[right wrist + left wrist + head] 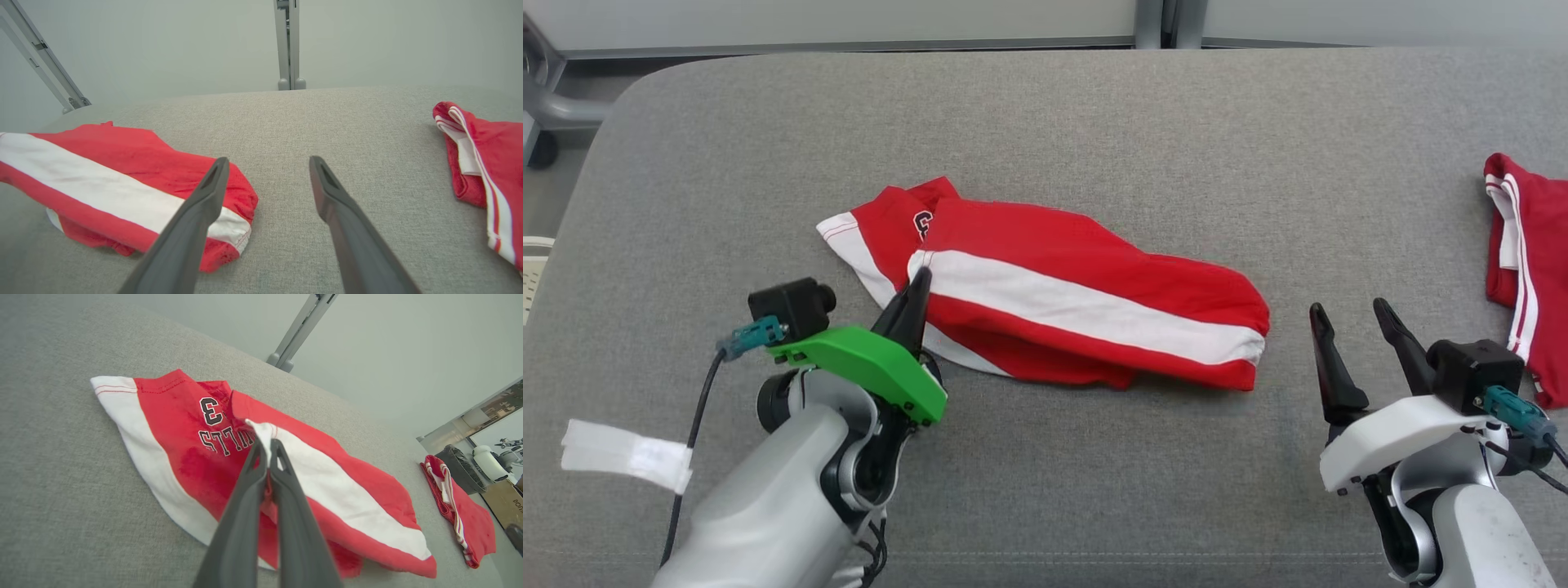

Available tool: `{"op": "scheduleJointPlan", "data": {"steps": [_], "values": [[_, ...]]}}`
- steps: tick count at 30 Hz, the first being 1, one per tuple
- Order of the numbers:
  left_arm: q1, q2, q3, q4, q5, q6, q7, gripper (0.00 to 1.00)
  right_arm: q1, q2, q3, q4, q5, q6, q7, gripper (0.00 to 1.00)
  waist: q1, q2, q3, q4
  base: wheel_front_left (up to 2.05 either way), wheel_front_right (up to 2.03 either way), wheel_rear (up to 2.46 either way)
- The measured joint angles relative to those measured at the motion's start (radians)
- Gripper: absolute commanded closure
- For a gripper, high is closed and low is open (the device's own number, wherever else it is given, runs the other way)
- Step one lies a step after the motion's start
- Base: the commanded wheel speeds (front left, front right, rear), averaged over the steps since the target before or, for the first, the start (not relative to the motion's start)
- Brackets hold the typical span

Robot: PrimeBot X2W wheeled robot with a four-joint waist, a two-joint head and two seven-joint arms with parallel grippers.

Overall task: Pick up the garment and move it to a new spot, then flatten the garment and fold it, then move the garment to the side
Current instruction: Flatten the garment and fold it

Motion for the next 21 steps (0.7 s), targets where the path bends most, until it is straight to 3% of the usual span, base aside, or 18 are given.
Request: {"op": "scheduleJointPlan", "data": {"steps": [4, 10, 21], "values": [[0.084, 0.021, 0.023, -0.077, -0.002, 0.04, -0.01, 1.0, 0.0, -0.013, 0.013, 0.008, 0.003, 0.0, 0.018, 0.0, 0.0, 0.0, 0.008, 0.004, 0.0, 0.0, 0.0], [0.137, 0.026, 0.059, -0.085, 0.009, 0.054, -0.013, 1.0, 0.004, -0.037, 0.04, 0.023, 0.016, 0.0, 0.053, 0.0, 0.0, 0.0, 0.02, -0.006, 0.0, 0.0, 0.0], [0.167, -0.009, 0.112, 0.056, 0.02, 0.018, -0.017, 1.0, 0.039, -0.069, 0.041, 0.045, 0.037, 0.0, 0.06, 0.0, 0.0, 0.0, 0.037, -0.052, 0.0, 0.0, 0.0]]}}
